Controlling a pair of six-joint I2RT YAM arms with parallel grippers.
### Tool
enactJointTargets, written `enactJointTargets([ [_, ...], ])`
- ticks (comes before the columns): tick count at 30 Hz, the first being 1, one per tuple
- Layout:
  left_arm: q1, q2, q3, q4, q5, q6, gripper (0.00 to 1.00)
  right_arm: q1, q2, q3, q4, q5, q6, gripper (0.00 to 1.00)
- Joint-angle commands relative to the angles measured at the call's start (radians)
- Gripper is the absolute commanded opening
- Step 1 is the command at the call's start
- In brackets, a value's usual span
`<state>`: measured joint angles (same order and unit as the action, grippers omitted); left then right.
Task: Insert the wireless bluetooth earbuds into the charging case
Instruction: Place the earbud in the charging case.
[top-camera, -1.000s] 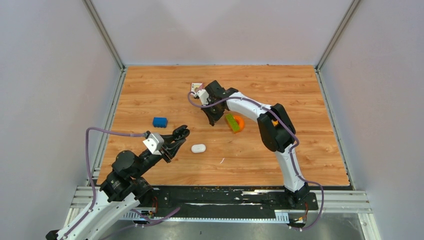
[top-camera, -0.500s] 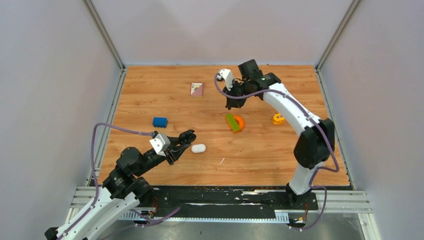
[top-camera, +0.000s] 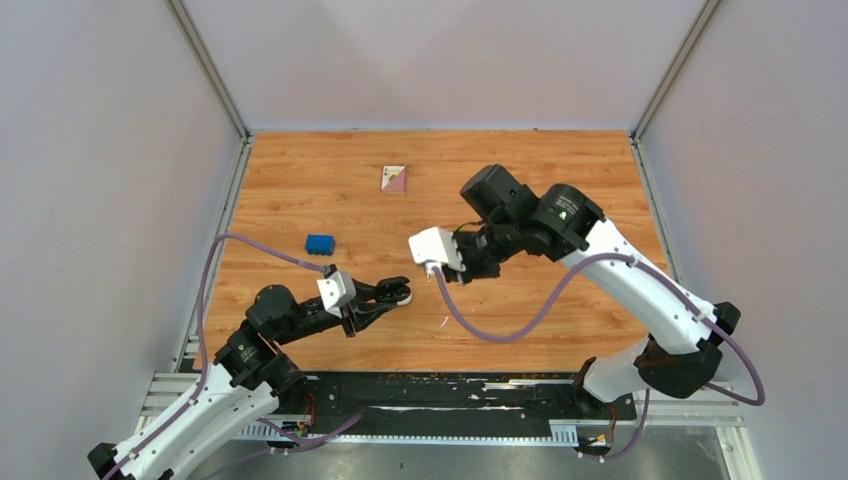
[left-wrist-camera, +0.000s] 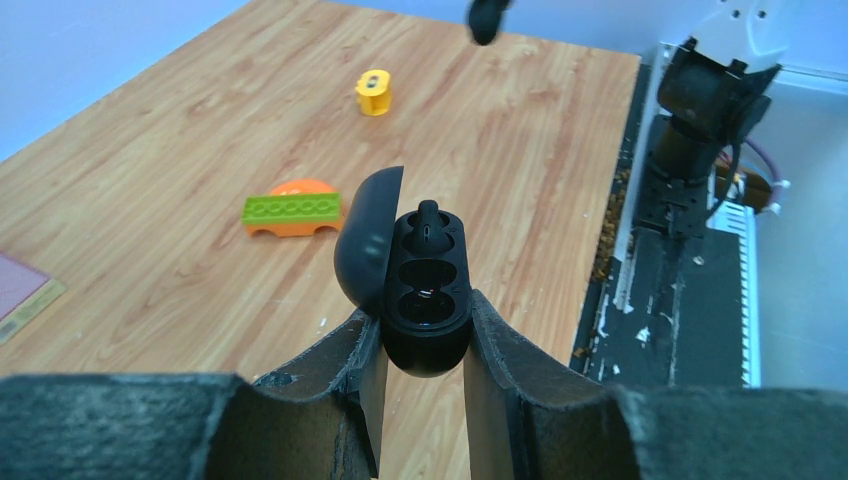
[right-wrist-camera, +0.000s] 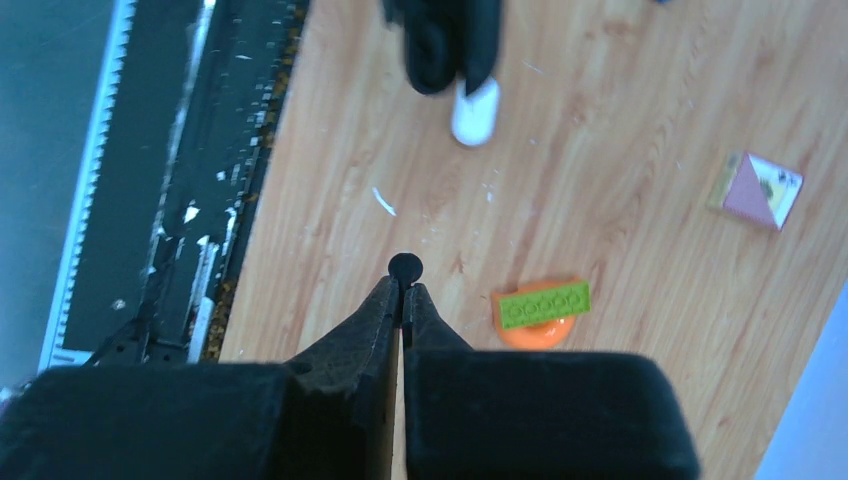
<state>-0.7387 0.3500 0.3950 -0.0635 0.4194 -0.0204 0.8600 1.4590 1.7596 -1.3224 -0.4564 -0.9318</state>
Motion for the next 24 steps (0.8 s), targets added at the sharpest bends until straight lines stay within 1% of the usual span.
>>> enactJointTargets([
  [1, 0.004, 0.036, 0.002, 0.059, 0.108, 0.008, 0.0, 0.125, -0.028, 0.075, -0.095, 0.088, -0.018, 0.0],
  [6, 0.004, 0.048, 0.002, 0.059, 0.128, 0.007, 0.0, 0.213, 0.034, 0.199, -0.107, 0.1, 0.052, 0.0],
  [9, 0.003, 0.044, 0.002, 0.059, 0.127, 0.011, 0.0, 0.248, 0.063, 0.237, -0.067, 0.104, 0.12, 0.0],
  [15, 0.004, 0.021, 0.0, 0.059, 0.122, 0.016, 0.0, 0.256, 0.132, 0.301, 0.03, 0.057, 0.258, 0.0],
  [20, 0.004, 0.003, -0.002, 0.059, 0.114, 0.017, 0.0, 0.261, 0.195, 0.361, 0.056, 0.015, 0.288, 0.0],
  [24, 0.003, -0.004, -0.002, 0.059, 0.118, 0.016, 0.0, 0.277, 0.221, 0.371, 0.061, 0.007, 0.29, 0.0],
])
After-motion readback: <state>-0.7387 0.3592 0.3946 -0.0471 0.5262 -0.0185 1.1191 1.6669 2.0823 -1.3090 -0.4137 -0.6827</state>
